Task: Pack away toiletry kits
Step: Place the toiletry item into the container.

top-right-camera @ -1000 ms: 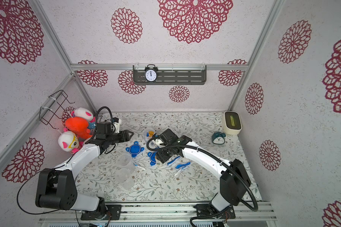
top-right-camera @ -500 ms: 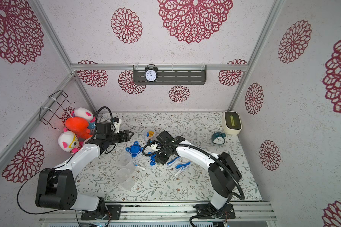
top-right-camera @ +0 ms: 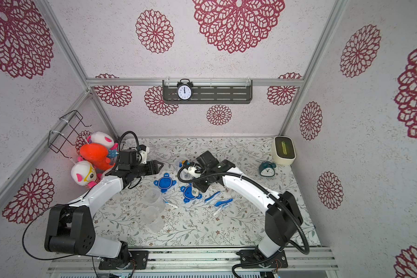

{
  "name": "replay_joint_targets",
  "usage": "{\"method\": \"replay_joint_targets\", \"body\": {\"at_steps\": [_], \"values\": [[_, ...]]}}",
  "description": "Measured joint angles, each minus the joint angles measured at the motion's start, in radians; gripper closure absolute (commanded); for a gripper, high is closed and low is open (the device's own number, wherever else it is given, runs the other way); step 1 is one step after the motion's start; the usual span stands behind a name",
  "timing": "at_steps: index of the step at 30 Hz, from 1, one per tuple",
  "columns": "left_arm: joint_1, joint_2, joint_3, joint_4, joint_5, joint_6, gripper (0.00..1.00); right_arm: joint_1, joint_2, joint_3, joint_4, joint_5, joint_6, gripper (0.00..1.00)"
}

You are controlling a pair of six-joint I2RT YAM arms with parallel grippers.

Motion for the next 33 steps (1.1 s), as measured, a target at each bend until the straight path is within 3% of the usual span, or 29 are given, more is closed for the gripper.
{"method": "replay_joint_targets", "body": {"at_steps": [5, 10, 19, 25, 33], "values": [[0.000, 0.006, 0.000, 0.001, 0.002, 0.003, 0.30, -0.212, -0.020, 0.089, 0.035, 0.044, 0.103, 0.80], [0.000, 0.021, 0.000, 0.003, 0.006, 0.003, 0.30, -0.355, 0.117, 0.195, 0.055, 0.141, 0.191, 0.80], [0.000, 0.025, 0.000, 0.002, 0.004, 0.012, 0.30, -0.390, 0.409, 0.311, 0.050, 0.290, 0.257, 0.79], [0.002, 0.033, 0.000, 0.001, 0.004, 0.018, 0.30, -0.415, 0.439, 0.312, 0.056, 0.292, 0.294, 0.74], [0.005, 0.035, 0.000, -0.002, 0.004, 0.025, 0.29, -0.444, 0.439, 0.297, 0.085, 0.278, 0.336, 0.58]]}}
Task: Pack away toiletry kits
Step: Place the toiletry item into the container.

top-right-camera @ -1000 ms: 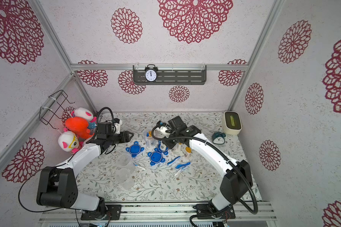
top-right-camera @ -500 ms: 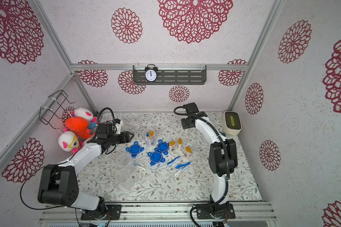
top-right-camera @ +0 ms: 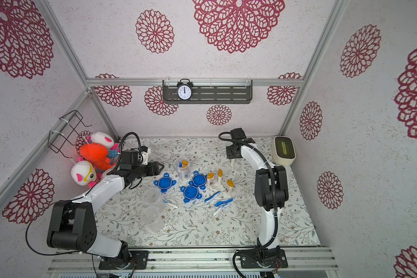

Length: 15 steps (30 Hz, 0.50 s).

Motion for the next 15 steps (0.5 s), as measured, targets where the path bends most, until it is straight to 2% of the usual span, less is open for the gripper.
{"method": "replay_joint_targets", "body": {"at_steps": [9, 15], "values": [[0.003, 0.000, 0.000, 0.000, 0.000, 0.001, 0.29, -0.005, -0.015, -0.042, 0.019, 0.000, 0.028, 0.40], [0.004, -0.004, 0.000, 0.000, -0.001, 0.001, 0.29, 0.005, -0.154, -0.114, 0.019, 0.033, 0.047, 0.38]]}}
